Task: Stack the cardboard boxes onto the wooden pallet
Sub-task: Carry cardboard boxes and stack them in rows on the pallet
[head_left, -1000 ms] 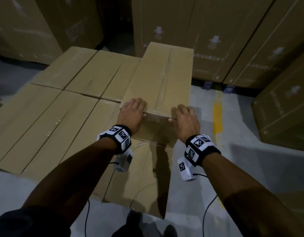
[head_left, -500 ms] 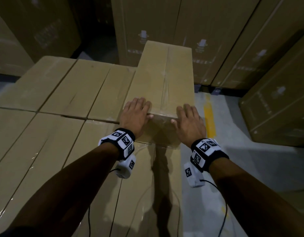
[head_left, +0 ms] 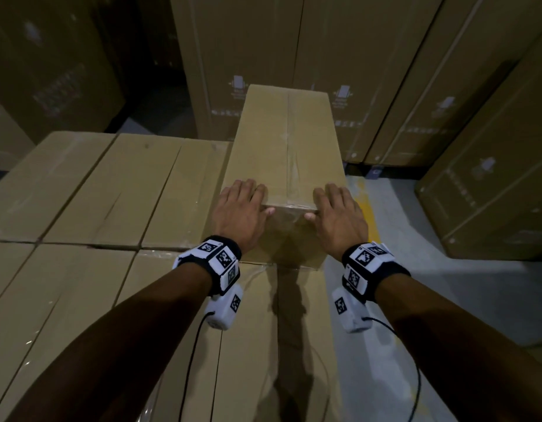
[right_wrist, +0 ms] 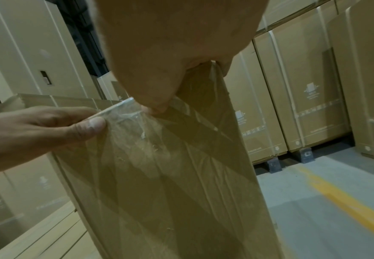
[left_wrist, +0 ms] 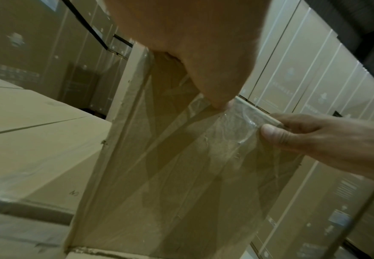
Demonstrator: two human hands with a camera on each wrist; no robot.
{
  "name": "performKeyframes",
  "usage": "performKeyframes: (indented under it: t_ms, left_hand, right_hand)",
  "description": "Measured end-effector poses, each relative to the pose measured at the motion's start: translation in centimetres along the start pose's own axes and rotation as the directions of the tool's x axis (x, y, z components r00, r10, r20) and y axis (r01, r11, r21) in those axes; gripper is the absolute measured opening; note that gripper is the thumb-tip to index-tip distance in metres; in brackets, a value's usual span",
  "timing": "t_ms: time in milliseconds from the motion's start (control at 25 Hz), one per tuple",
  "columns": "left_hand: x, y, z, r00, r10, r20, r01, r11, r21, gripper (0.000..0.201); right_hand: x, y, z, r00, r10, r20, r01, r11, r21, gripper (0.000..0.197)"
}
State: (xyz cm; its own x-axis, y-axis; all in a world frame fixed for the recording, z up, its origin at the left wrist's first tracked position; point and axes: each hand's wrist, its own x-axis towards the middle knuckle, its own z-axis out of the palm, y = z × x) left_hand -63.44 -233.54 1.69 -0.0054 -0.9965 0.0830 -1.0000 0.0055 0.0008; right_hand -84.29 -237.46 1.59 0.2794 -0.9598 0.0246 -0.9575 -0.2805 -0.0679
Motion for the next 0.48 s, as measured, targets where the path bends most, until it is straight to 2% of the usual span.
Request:
performKeyframes:
  t_ms: [240,360,480]
  left_hand:
    - [1.0,0.0,0.4,0.999,-0.007,-0.05,0.006,1.0,-0.024,0.052]
    - [1.2,-0.1,0.6,1.0,-0.016,-0.012,0.016,1.0,-0.006,0.057]
    - [1.0,-0.2,0.5,1.0,-0.016,0.026,0.015,1.0,0.028,0.063]
  right_hand:
    - [2.4,0.4,-0.3,0.999,-0.035,0.009,0.035,0.998,-0.053,0.049]
    - [3.4,0.5,-0.4,0.999,-0.037,0.025,0.038,0.998,-0.047,0.044]
    - [4.0,0.8,-0.4,0.997,-0.025,0.077,0.028,0.999,-0.041,0.05]
